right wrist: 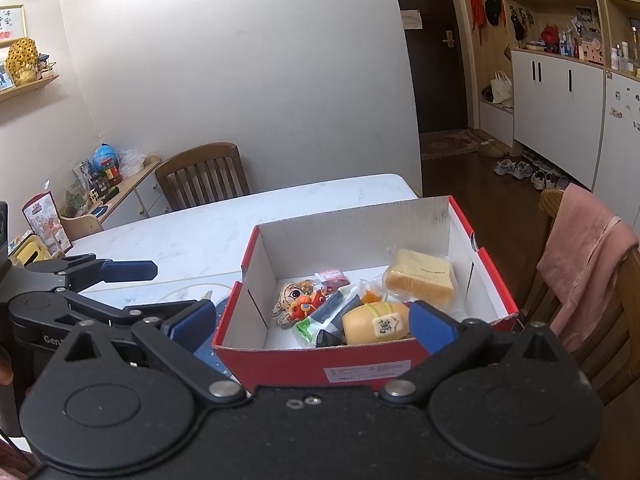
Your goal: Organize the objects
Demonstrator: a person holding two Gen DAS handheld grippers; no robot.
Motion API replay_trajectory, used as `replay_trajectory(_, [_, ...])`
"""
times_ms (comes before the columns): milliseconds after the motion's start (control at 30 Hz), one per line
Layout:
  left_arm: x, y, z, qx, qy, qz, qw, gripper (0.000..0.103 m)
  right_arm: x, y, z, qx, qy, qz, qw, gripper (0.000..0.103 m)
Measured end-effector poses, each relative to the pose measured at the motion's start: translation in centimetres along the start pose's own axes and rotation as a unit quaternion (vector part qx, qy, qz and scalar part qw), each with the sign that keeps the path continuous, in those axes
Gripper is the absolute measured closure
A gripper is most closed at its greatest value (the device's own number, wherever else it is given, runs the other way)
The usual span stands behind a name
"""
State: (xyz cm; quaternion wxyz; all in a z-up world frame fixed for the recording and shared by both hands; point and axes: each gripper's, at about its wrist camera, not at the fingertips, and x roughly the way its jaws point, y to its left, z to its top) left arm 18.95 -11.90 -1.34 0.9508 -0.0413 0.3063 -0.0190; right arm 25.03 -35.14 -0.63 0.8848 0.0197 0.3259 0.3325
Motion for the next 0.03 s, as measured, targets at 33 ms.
replay_trajectory(33, [-0.01, 0.08, 0.04, 0.000, 0.000, 0.000, 1.0000, 0.001, 0.02, -0.01, 0.00, 0.000, 0.000, 0.000, 1.000, 0.000])
